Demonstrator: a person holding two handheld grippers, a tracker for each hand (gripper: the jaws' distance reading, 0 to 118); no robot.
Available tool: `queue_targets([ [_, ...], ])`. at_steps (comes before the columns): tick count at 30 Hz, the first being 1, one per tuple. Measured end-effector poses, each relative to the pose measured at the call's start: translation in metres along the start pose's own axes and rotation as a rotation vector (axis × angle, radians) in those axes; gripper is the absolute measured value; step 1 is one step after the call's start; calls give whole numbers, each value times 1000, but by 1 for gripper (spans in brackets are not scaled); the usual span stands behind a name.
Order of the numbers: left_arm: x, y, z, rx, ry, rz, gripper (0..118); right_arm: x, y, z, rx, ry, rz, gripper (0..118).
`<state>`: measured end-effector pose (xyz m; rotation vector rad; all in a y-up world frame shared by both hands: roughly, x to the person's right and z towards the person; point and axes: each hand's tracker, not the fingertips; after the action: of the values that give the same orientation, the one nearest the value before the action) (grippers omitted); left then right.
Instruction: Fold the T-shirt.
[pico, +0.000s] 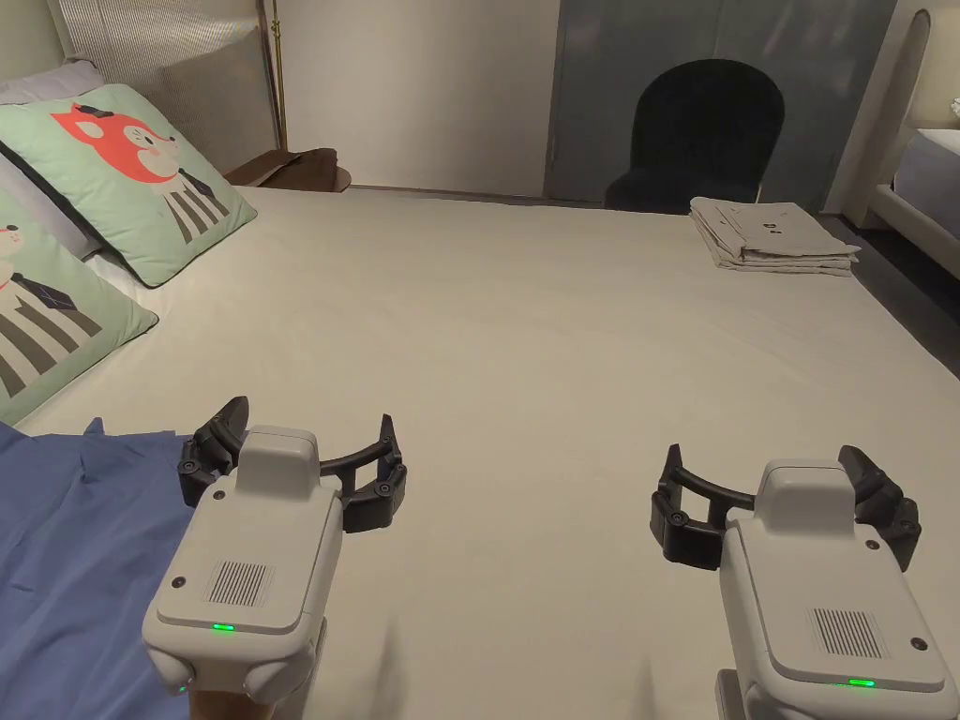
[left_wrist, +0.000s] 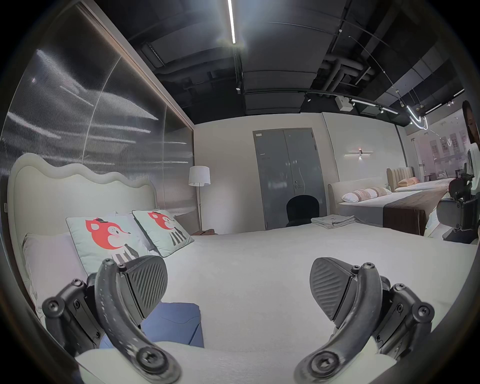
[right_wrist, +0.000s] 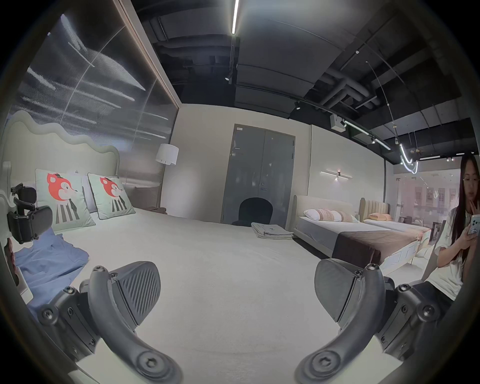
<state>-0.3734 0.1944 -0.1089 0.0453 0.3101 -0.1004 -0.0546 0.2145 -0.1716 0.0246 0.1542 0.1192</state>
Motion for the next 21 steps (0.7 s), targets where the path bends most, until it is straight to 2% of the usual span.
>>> queue_targets([
  [1,0,1,0,-3,0,5,106,0,1,1,1,0,1,116],
  [2,0,1,1,3,-3,10,96,0,1,2,1,1,1,109],
  [3,0,1,2,12,-9,21,81,0,3,3,3,-1,-1,95],
  [4,0,1,3,16,-9,28,62,-1,3,4,7,-4,-1,70],
  [5,1,2,2,14,-4,29,37,-2,5,4,9,-20,7,36],
  [6,1,3,1,7,6,31,19,-3,6,3,4,-30,13,18],
  [7,2,3,0,4,7,34,3,-2,6,2,2,-27,12,7],
  [8,2,3,0,1,10,40,0,-1,6,2,-1,-30,7,0],
  [17,-3,2,1,-1,8,55,0,2,7,-1,-15,-19,-16,0],
  [21,-14,1,5,-3,24,36,0,-9,13,-5,-10,16,-22,0],
])
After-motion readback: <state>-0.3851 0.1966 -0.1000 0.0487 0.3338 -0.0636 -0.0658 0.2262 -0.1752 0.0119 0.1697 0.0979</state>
